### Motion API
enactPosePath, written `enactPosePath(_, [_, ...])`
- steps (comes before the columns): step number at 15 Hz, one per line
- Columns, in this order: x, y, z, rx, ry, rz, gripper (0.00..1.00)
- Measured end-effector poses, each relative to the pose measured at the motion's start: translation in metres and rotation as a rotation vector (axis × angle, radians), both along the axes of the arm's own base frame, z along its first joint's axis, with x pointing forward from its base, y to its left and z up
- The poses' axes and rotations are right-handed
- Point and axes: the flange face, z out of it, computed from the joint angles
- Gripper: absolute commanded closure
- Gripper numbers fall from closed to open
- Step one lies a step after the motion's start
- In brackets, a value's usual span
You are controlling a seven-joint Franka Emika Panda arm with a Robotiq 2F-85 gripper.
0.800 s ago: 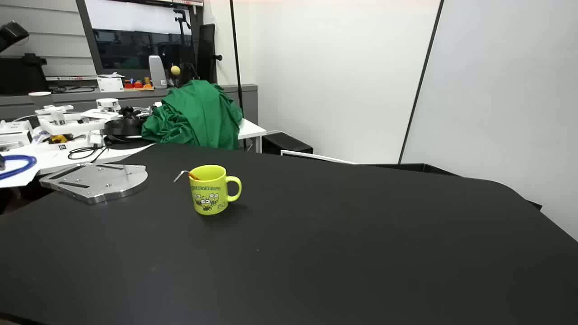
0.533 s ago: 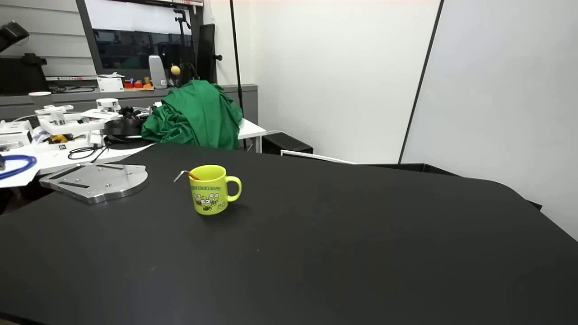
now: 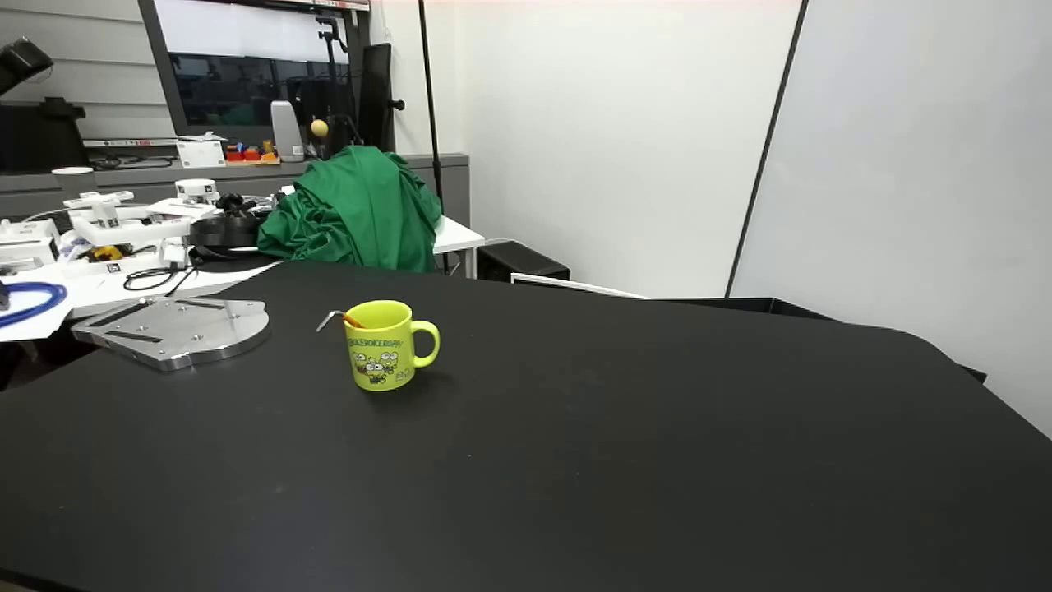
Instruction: Remove the thing from the mug and put it on the table
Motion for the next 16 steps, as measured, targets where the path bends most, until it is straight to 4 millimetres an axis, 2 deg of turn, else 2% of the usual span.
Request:
enactPosePath(4, [0.001,0.000,0.000,0.000,0.001,0.001,0.00])
enactPosePath(7, [0.017,-0.001,-0.001,0.012,-0.009,0.001,0.00])
enactPosePath(9, [0.041,-0.001,-0.004,0.026,-0.017,-0.003,0.00])
enactPosePath(16, [0.152,0.013,-0.029,0.081,0.058,0.001,0.00])
